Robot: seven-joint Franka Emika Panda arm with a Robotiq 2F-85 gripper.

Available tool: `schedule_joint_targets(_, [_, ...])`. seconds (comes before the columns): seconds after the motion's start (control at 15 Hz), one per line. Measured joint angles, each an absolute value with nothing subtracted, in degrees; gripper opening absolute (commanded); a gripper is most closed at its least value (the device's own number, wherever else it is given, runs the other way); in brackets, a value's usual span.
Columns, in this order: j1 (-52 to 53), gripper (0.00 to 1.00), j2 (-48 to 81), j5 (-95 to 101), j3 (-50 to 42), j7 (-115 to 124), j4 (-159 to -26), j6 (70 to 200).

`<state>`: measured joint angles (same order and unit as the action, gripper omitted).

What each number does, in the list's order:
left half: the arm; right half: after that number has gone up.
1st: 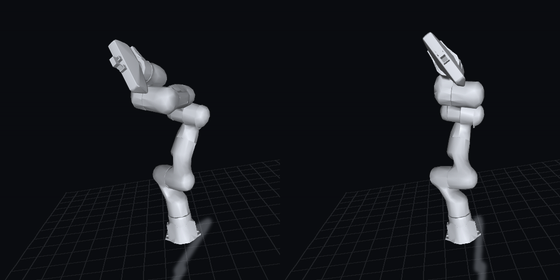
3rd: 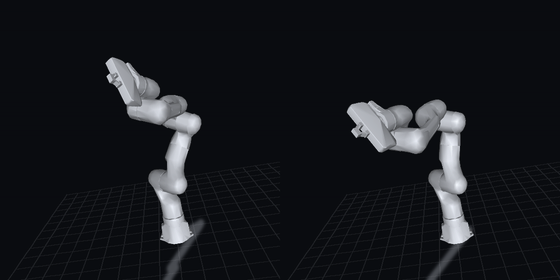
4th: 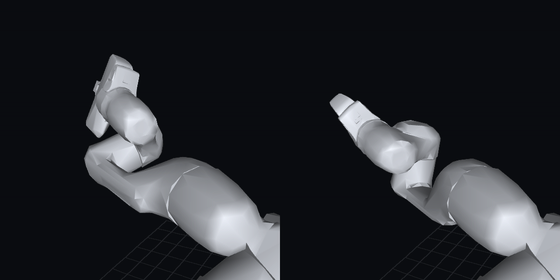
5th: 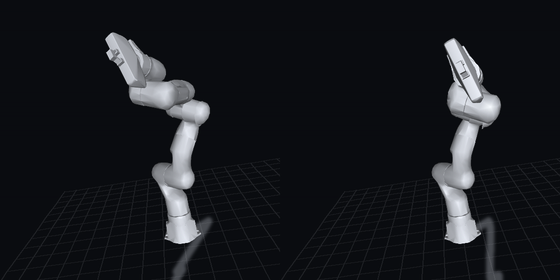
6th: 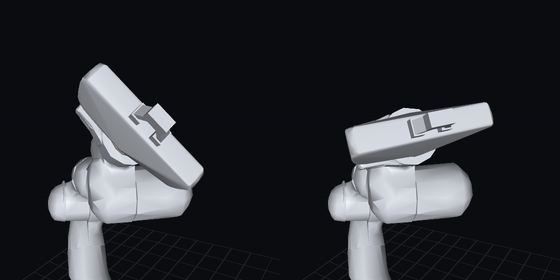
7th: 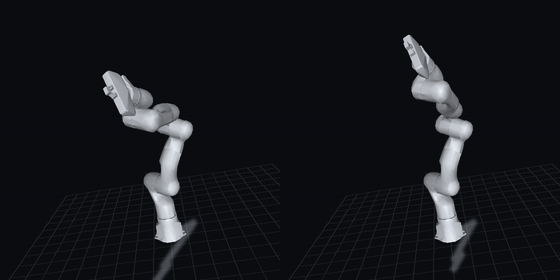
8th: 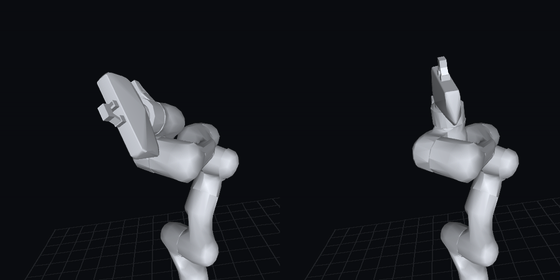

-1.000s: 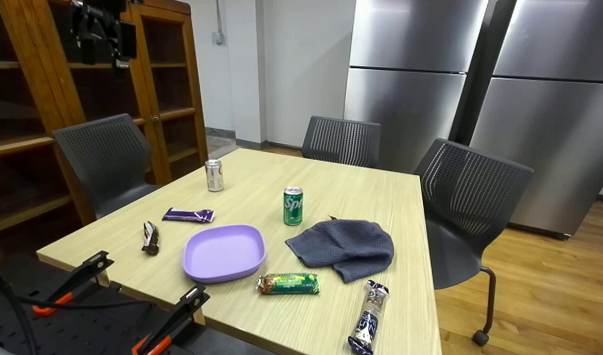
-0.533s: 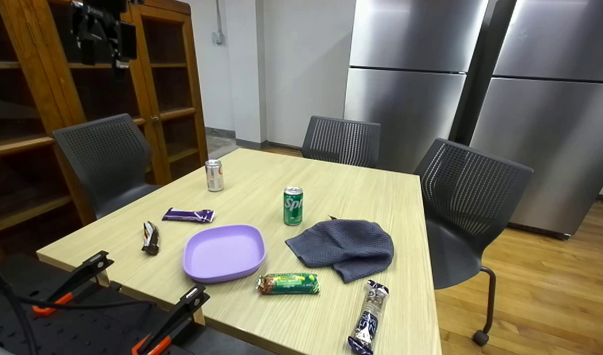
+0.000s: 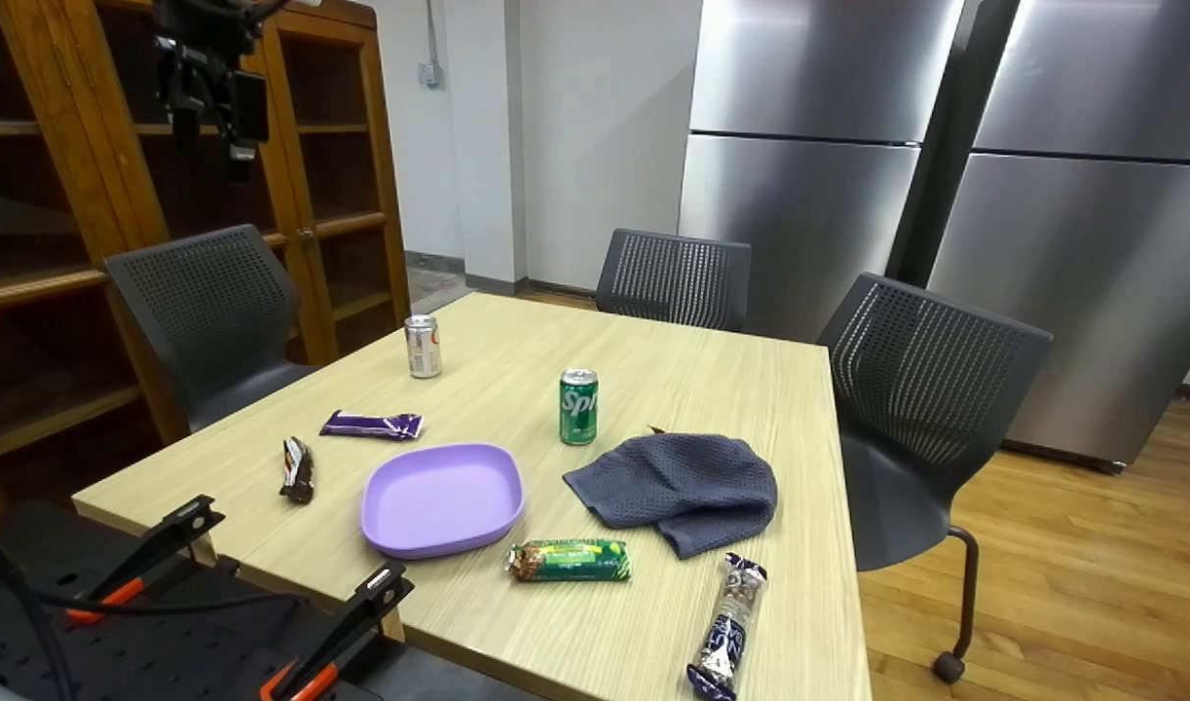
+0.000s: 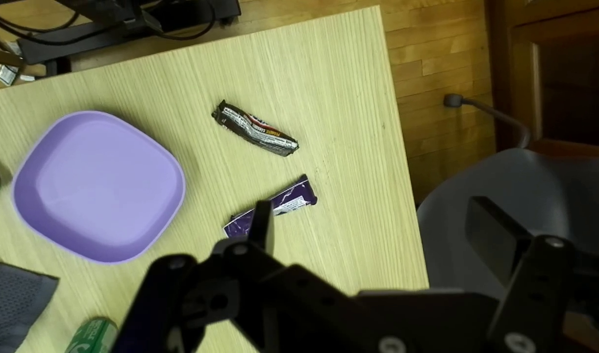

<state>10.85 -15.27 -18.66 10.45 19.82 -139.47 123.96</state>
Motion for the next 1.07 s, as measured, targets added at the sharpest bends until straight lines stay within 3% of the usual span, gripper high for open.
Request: schedule_joint_targets(1.07, [10.53, 1.00, -3.22, -6.53, 12.13, 44.55, -138.57, 138.14])
